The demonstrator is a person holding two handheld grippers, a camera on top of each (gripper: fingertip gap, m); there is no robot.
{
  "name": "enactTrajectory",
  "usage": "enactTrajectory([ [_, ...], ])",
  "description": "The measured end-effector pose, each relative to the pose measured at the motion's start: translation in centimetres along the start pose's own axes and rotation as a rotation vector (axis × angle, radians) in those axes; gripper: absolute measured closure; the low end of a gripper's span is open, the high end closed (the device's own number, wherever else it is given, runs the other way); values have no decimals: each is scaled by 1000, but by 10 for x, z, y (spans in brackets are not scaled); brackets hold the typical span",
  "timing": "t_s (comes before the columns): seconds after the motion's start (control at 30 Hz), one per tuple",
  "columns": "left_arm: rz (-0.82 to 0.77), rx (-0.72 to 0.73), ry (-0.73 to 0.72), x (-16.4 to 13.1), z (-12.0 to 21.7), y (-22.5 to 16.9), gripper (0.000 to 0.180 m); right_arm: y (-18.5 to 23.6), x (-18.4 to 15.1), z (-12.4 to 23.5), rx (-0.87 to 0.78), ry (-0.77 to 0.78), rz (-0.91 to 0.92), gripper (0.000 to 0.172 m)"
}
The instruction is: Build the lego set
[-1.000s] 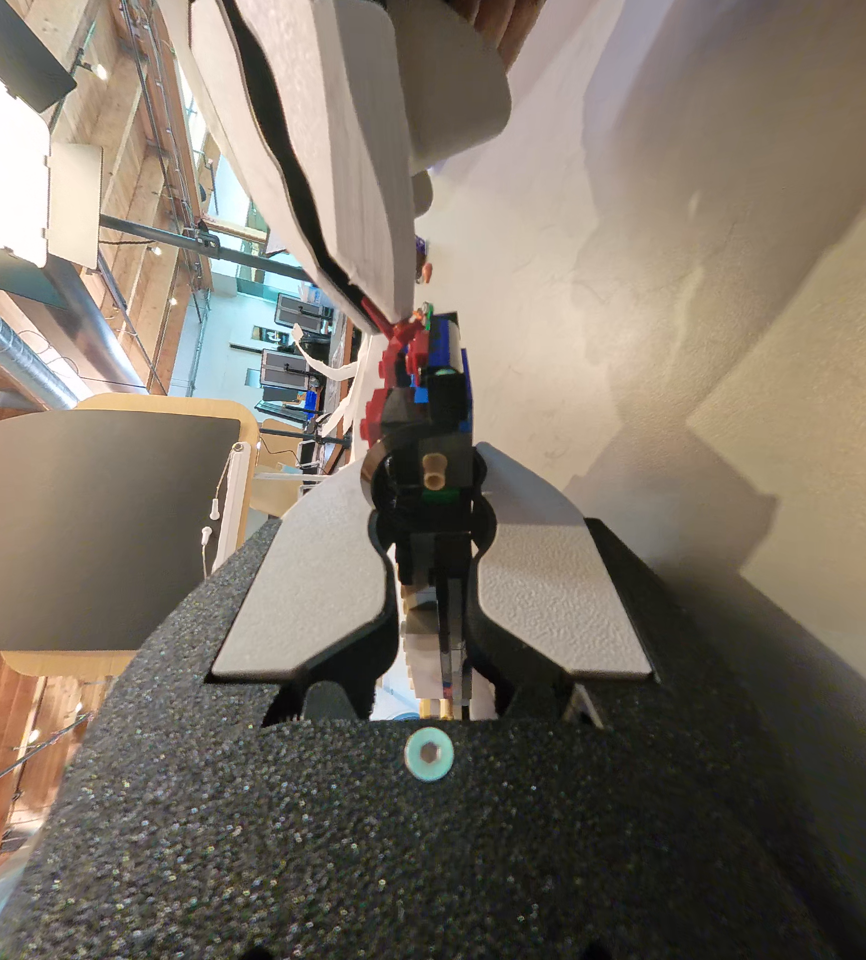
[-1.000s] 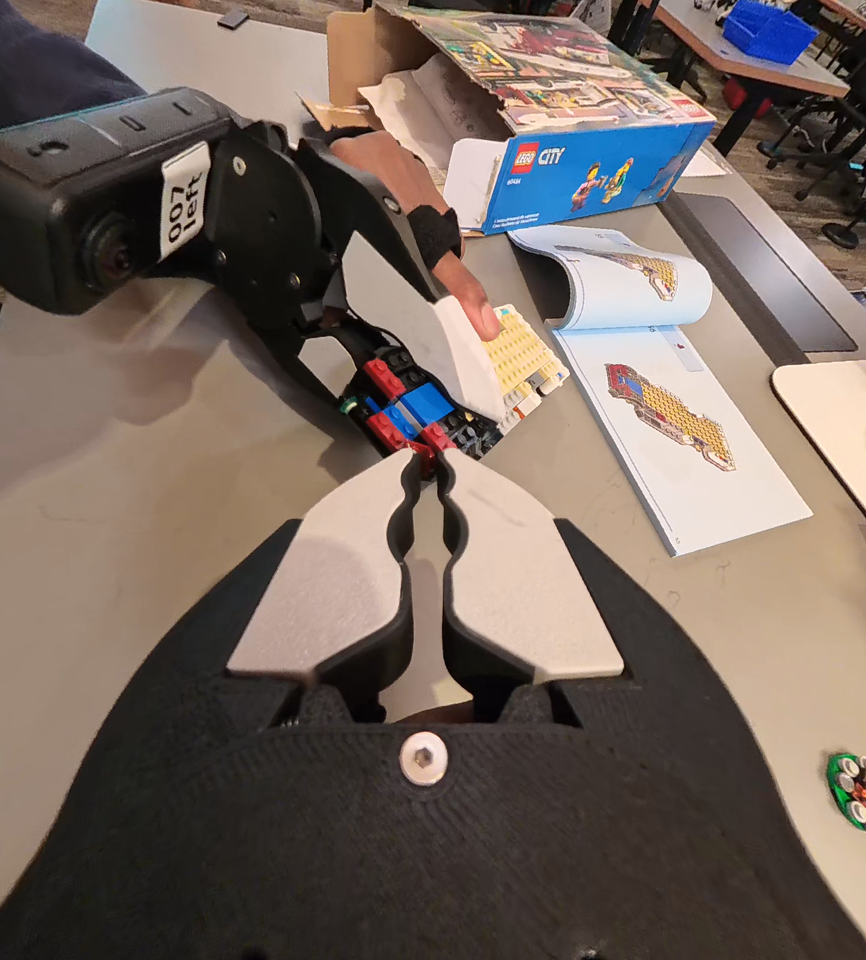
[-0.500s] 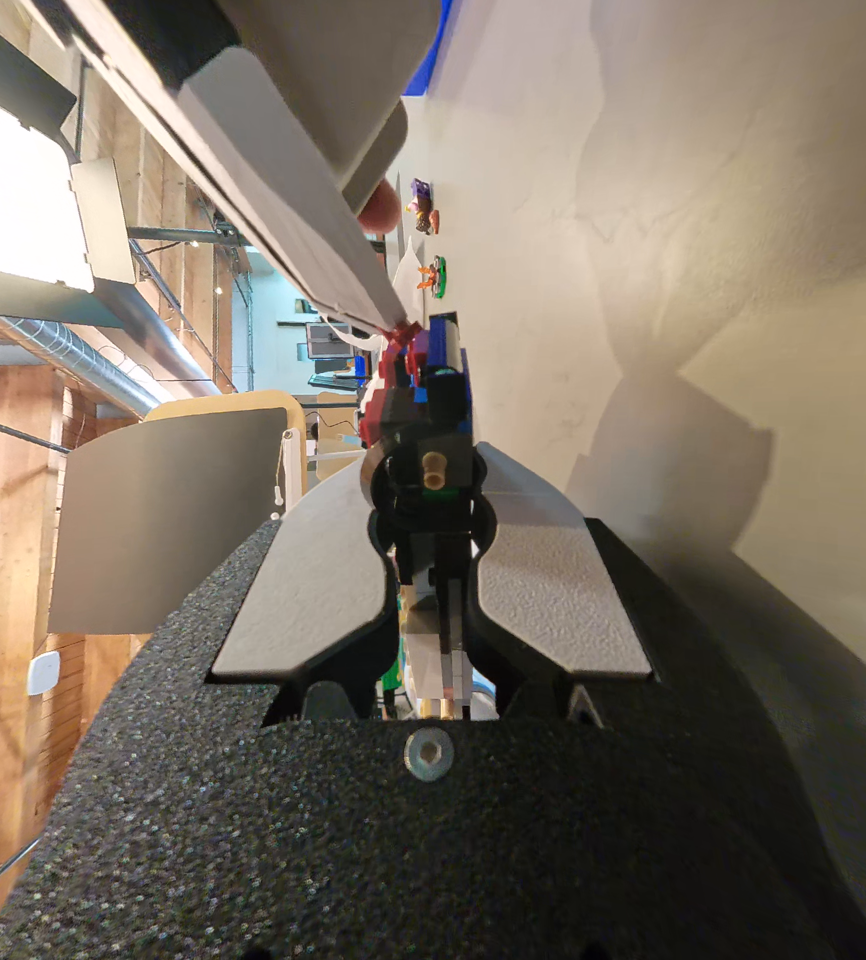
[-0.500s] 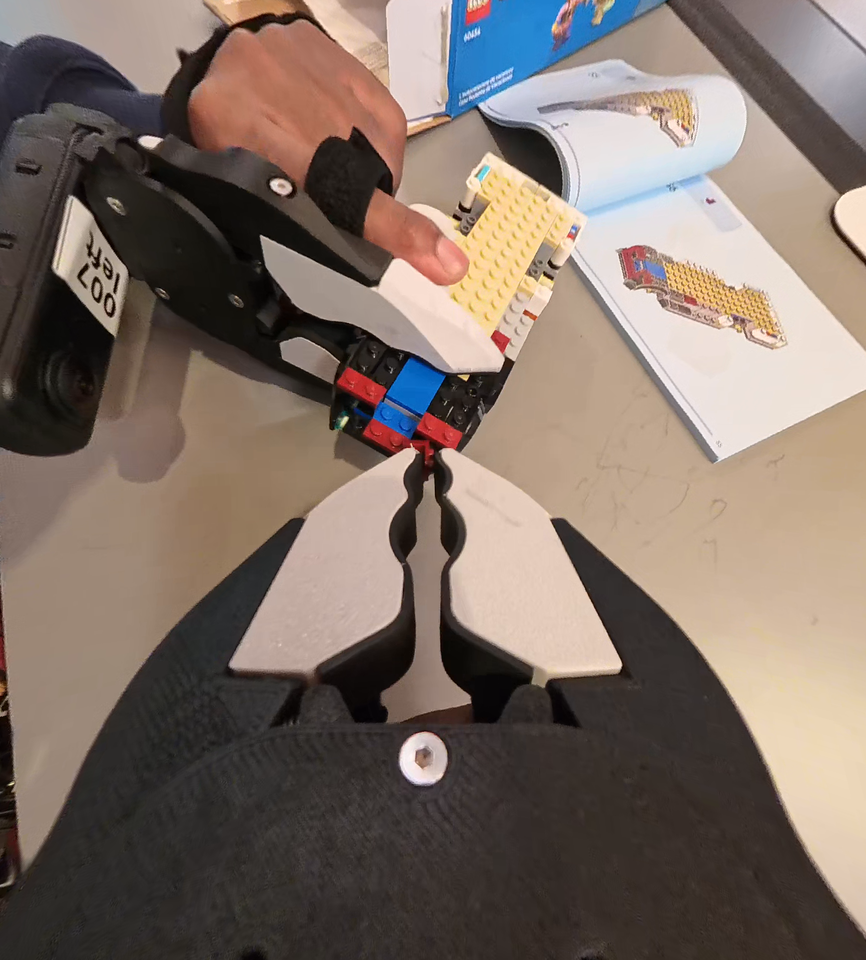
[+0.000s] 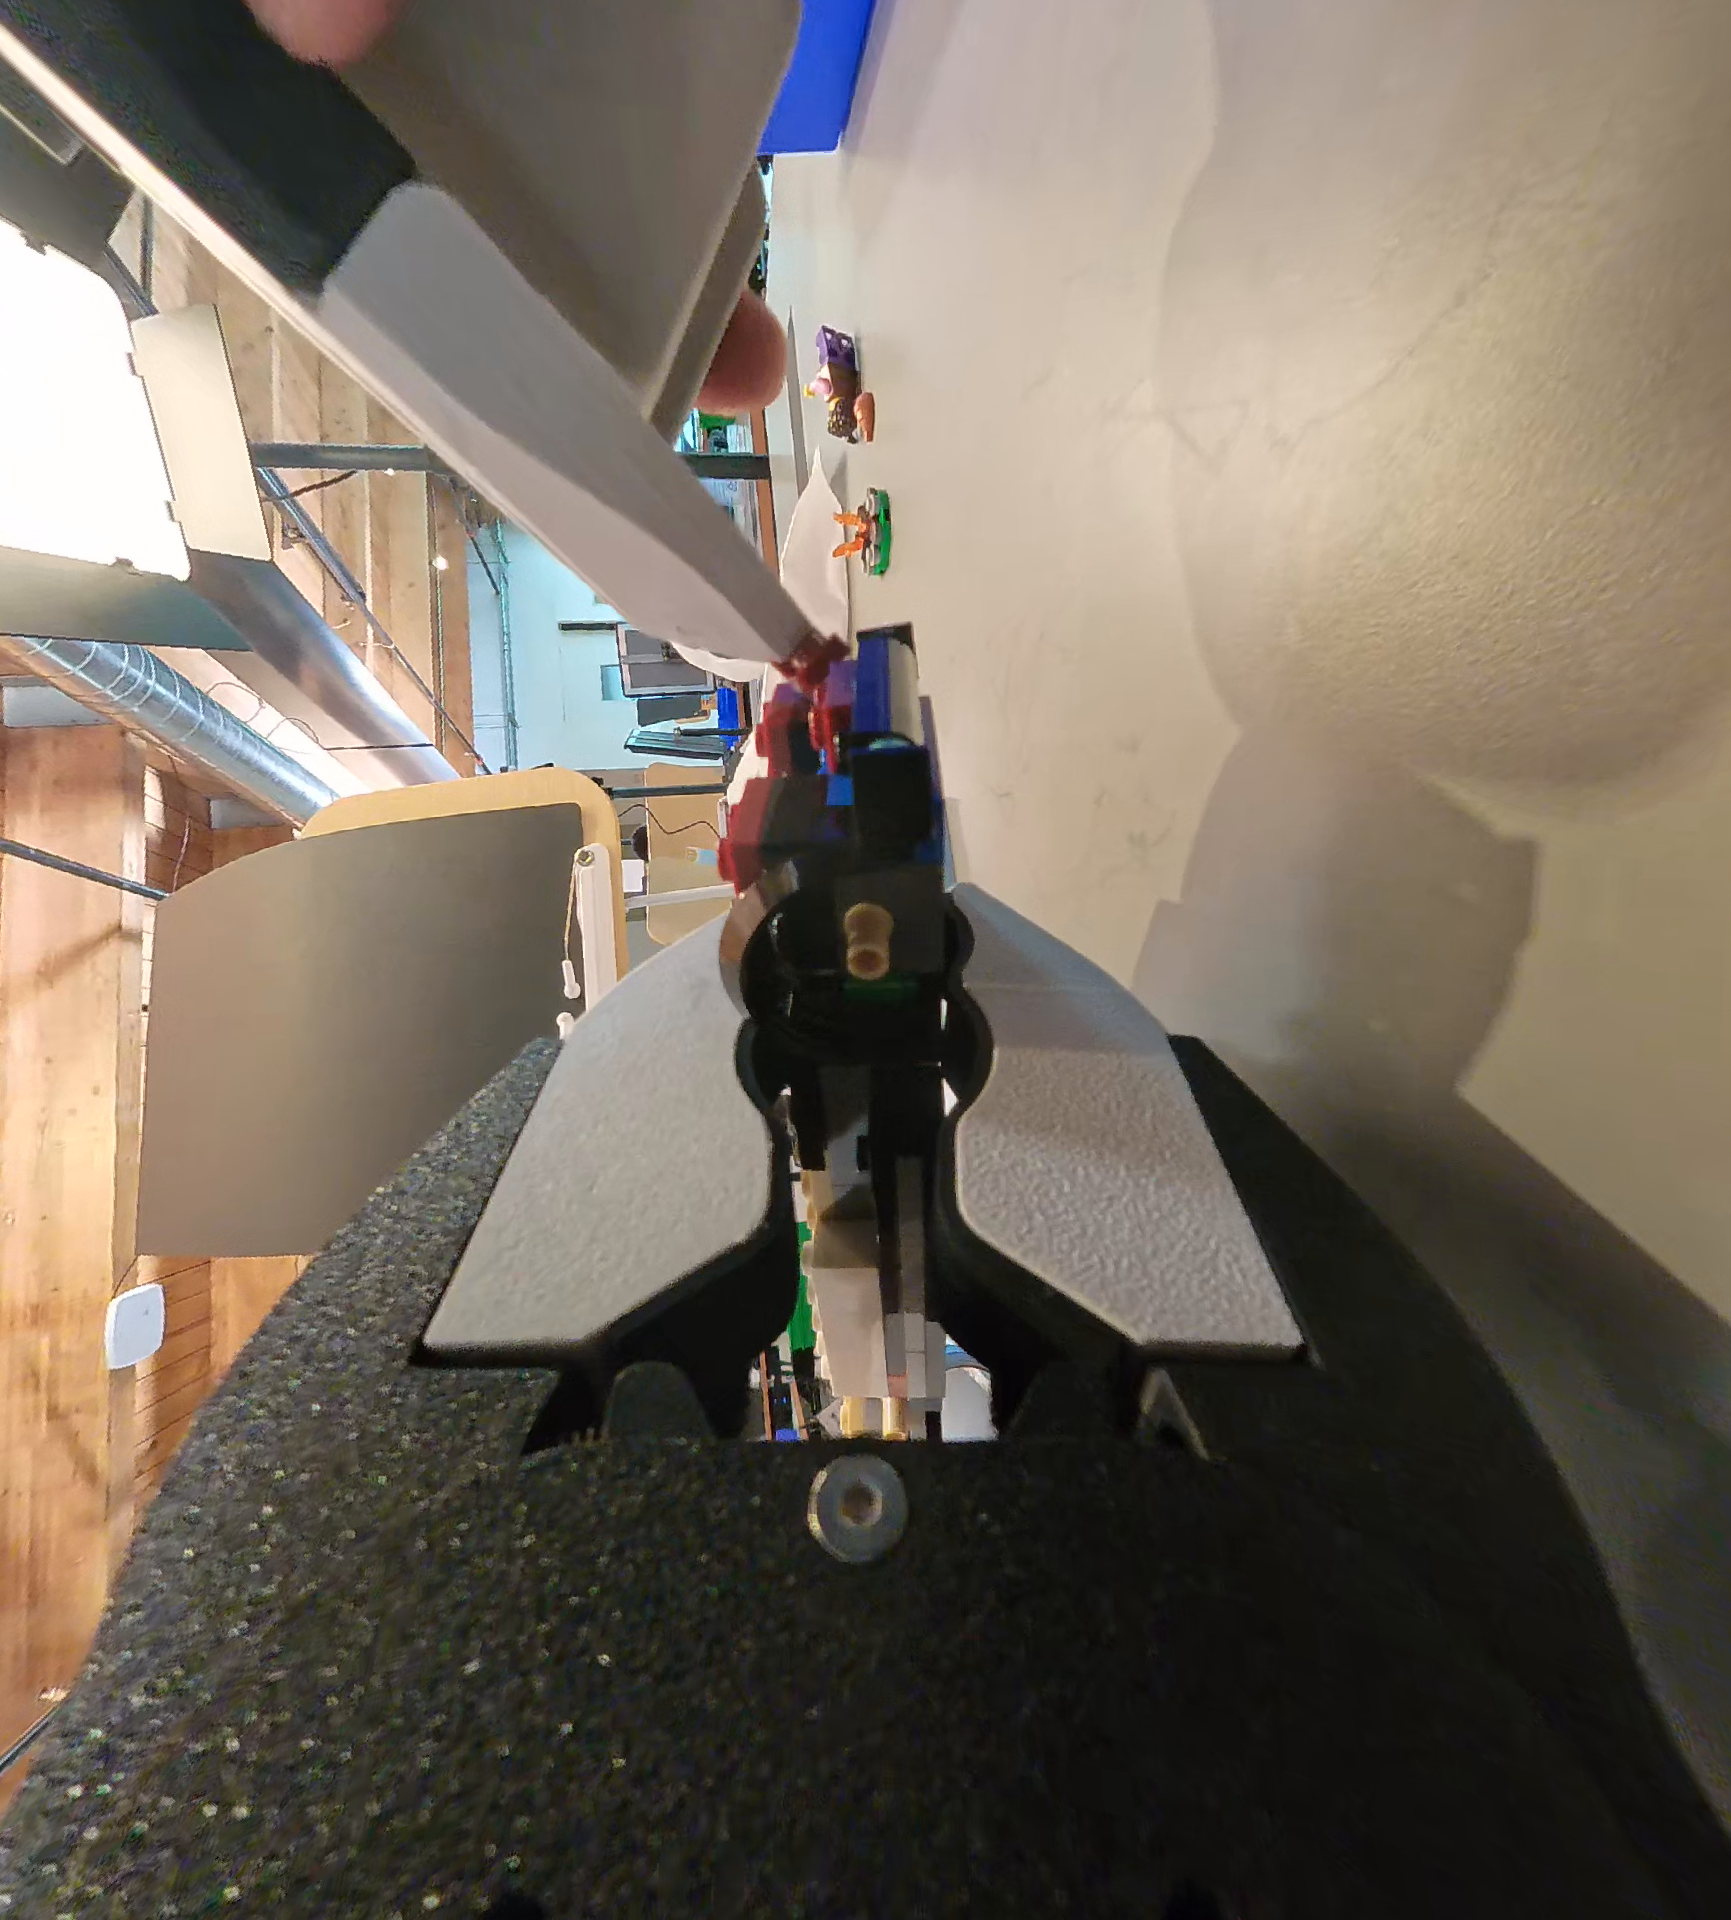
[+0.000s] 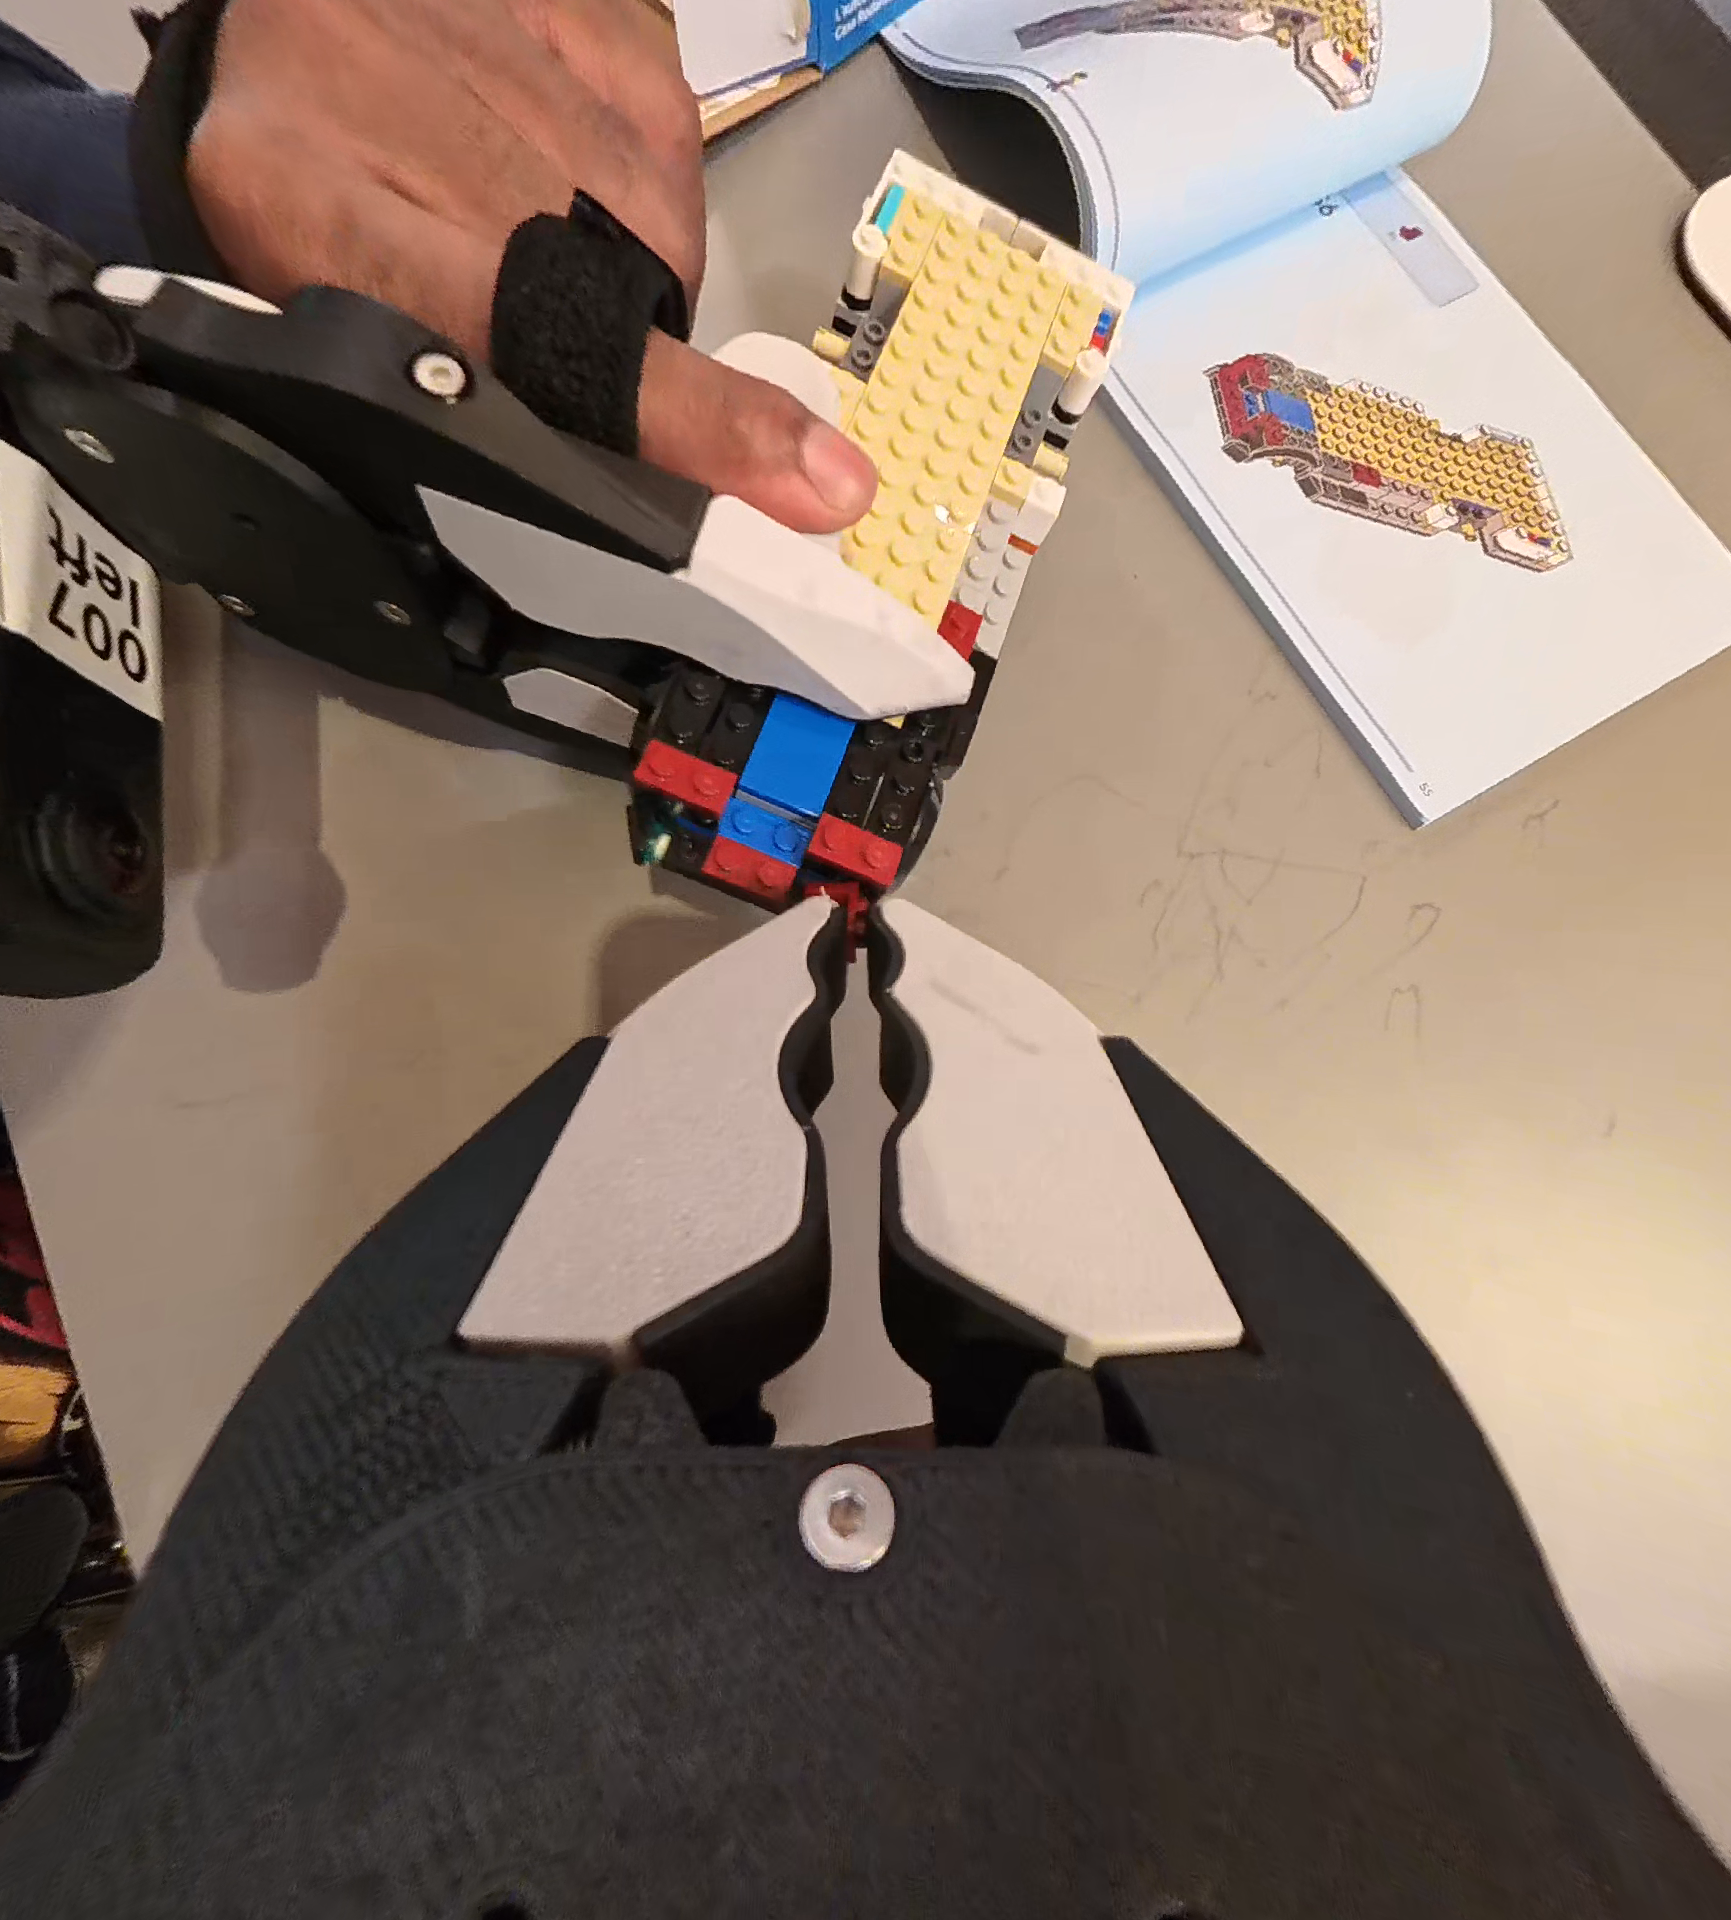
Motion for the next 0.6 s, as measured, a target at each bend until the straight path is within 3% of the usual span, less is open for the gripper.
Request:
enactTrajectory([
  [0.6,32,-14,-7,1,-1,-1,155,1,2,-3,-14,-37,-59,160],
])
Point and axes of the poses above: each gripper's, where its closed fingertips meet, z back along the fingers, x out of its top, y = z × x across the jaws, the point moved 10 cm from there along z, back along the fingers, and after that the axes turned 6 degrees about y, right-handed, at the moved point
